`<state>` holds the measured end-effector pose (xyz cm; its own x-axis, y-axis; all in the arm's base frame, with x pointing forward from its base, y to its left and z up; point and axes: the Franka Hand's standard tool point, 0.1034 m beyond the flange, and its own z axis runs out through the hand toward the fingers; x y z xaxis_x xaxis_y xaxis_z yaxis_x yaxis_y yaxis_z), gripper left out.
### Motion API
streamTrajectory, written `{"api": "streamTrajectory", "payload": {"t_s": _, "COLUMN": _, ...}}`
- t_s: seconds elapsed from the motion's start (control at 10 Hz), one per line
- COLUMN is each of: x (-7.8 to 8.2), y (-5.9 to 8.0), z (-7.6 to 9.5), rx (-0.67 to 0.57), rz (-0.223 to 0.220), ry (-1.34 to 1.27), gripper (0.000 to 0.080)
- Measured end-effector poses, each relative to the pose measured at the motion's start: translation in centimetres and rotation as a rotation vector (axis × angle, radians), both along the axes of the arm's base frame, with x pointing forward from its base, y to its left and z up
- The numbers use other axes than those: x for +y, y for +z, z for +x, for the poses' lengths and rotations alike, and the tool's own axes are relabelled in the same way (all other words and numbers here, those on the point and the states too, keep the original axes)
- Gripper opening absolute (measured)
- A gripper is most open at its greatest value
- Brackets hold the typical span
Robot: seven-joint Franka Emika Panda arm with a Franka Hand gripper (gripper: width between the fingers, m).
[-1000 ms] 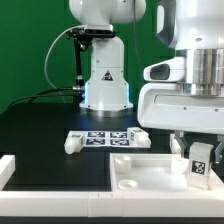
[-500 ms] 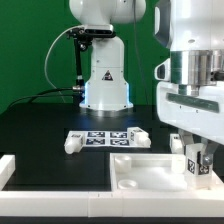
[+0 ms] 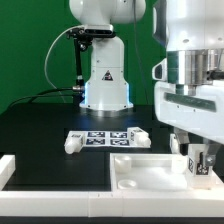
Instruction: Assemble one leg
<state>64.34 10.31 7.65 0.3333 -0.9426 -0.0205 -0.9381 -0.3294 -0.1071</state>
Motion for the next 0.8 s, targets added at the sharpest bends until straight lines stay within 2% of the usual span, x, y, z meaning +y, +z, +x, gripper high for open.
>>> {"api": "streamTrajectory", "payload": {"t_s": 0.1, "x": 0.10, "y": 0.38, "z": 0.44, "rx": -0.021, "rz": -0.019, "ry": 0.217, "gripper": 0.0584}}
{"api": "streamTrajectory", "payload": {"t_s": 0.2, "x": 0.37, "y": 0.46, "z": 0.39, "rx": -0.032, "rz": -0.035, "ry": 0.406, "gripper": 0.0584}}
{"api": "streamTrajectory", "payload": {"t_s": 0.3, "x": 0.51, "y": 0.52, "z": 0.33, "rx": -0.041, "rz": -0.046, "ry": 0.542, "gripper": 0.0636}}
{"api": "streamTrajectory", "payload": {"t_s": 0.5, "x": 0.25, "y": 0.38, "z": 0.35, "rx": -0.043, "rz": -0.061, "ry": 0.627, "gripper": 0.0646}}
{"api": "streamTrajectory", "payload": {"t_s": 0.7, "x": 0.45, "y": 0.40, "z": 0.64, "rx": -0.061, "rz": -0.148, "ry": 1.034, "gripper": 0.0649}}
{"api": "streamTrajectory", "payload": {"t_s": 0.8, "x": 0.91, "y": 0.29, "z": 0.52, "rx": -0.066, "rz": -0.164, "ry": 1.206, "gripper": 0.0649}}
